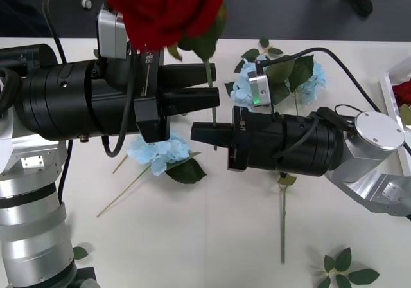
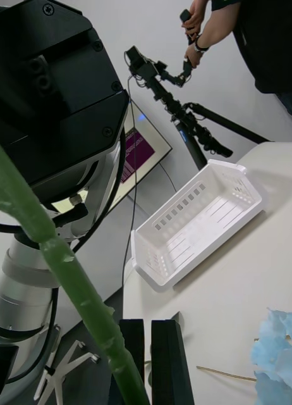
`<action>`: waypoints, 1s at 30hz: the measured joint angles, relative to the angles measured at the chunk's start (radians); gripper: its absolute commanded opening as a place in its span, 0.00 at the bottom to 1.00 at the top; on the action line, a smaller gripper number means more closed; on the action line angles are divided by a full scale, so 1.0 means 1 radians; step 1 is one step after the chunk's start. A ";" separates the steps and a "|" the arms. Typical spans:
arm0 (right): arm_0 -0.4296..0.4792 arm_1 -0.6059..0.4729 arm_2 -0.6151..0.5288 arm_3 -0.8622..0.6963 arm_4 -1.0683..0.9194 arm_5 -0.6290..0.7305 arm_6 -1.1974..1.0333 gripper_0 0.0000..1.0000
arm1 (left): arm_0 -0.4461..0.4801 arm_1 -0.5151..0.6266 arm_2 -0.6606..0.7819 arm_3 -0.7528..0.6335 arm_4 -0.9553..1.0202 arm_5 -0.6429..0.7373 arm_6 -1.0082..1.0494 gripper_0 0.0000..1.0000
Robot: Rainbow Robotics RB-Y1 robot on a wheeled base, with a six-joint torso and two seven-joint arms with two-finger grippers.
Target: Put the red flowers into the right box and the blue flowers into the left box
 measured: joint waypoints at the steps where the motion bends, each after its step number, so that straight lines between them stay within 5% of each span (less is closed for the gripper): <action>1: 0.000 0.000 0.000 0.000 0.000 0.000 0.000 0.00 | 0.000 0.000 0.000 0.000 0.000 0.000 0.000 1.00; 7: -0.006 -0.030 0.000 0.000 -0.008 0.004 0.000 0.00 | 0.000 0.000 0.000 0.000 0.000 0.000 0.000 1.00; 18: -0.079 -0.326 -0.045 0.001 -0.227 0.176 0.000 0.00 | 0.000 0.000 0.000 0.000 0.000 0.001 0.000 1.00; 30: 0.117 -0.474 -0.368 0.165 -0.303 0.371 0.000 0.00 | 0.013 0.000 0.001 0.003 -0.001 0.001 0.000 1.00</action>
